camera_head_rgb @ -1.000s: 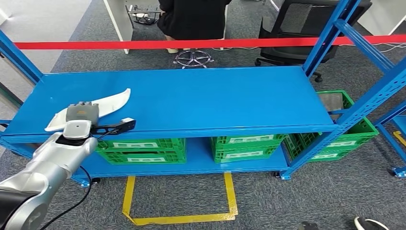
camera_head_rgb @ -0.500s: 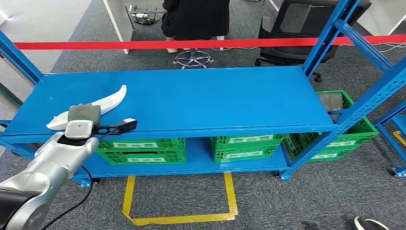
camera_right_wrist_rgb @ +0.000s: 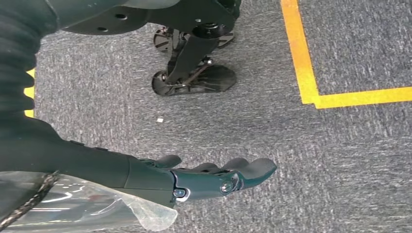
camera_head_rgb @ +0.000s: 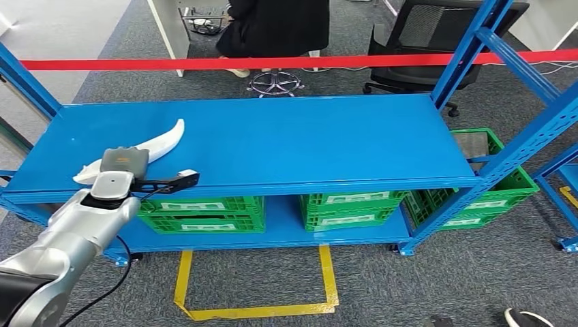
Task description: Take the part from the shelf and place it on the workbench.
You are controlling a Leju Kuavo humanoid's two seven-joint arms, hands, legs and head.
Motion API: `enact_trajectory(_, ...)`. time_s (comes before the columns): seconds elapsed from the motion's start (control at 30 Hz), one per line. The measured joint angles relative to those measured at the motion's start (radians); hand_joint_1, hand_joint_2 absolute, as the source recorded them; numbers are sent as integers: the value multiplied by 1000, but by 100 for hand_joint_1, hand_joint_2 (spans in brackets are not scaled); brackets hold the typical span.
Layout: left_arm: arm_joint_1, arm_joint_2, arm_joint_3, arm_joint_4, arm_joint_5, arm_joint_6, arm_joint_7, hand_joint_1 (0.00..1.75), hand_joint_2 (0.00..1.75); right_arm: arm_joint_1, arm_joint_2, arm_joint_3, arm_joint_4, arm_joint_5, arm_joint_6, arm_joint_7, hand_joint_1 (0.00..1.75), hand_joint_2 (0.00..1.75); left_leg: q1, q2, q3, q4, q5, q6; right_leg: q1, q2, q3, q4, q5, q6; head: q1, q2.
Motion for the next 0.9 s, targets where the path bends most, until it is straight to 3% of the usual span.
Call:
enact_trajectory(0.13, 39, 1, 8, -44, 33, 106, -79, 175, 175, 5, 8, -6, 0, 6, -4, -11, 0, 175, 0, 0, 0, 0, 0, 0, 0, 0, 0, 0, 0, 0, 0, 0)
enact_trajectory(0.33, 168, -23, 49, -191, 185, 232, -249, 175, 175, 12, 15, -26, 0, 5, -14, -18, 0, 175, 0, 1, -1, 0, 0, 0, 0, 2, -1, 0, 0, 0, 0, 0)
enact_trajectory(0.43, 290, -54, 64, -334, 344, 293, -376, 175, 175, 18, 24, -45, 0, 1, -21, -21, 0, 175, -2, 6, 4, -11, 9, 14, -6, 3, -1, -10, 5, 13, -1, 0)
enact_trajectory(0.5, 391, -80, 66, -460, 460, 336, -455, 175, 175, 21, 26, -64, -1, -6, -30, -25, 0, 175, 1, 15, 15, -42, 28, 28, -5, -9, -16, 11, -17, 21, 2, 0)
enact_trajectory(0.6, 538, -106, 68, -635, 614, 384, -545, 175, 175, 25, 26, -93, -3, -15, -44, -30, 0, 175, 5, 33, 16, -56, 37, 34, -9, -27, -91, 166, -99, 29, 6, 0)
enact_trajectory(0.67, 623, -113, 77, -733, 690, 400, -588, 175, 175, 33, 27, -108, -4, -16, -50, -31, 0, 175, 8, 43, 11, -52, 35, 29, -18, -33, -122, 233, -105, 39, 5, 0)
enact_trajectory(0.7, 654, -115, 82, -772, 710, 403, -600, 175, 175, 37, 28, -115, -4, -17, -52, -32, 0, 175, 13, 45, 8, -45, 33, 24, -24, -36, -111, 210, -79, 46, 5, 0)
enact_trajectory(0.77, 692, -116, 92, -833, 729, 405, -613, 175, 175, 40, 29, -126, -7, -17, -53, -32, 0, 175, 23, 44, -3, -22, 23, 6, -33, -43, -56, 100, -26, 62, 7, 0)
enact_trajectory(0.83, 711, -117, 101, -875, 736, 406, -619, 175, 175, 37, 35, -133, -9, -17, -53, -33, 0, 175, 26, 40, -20, 9, 15, -16, -33, -43, -23, 34, -11, 55, 13, 0)
enact_trajectory(0.9, 722, -118, 108, -904, 742, 408, -625, 175, 175, 34, 39, -139, -11, -18, -51, -33, 0, 175, 24, 38, -33, 22, 19, -30, -29, -38, -31, 43, -12, 30, 12, 0)
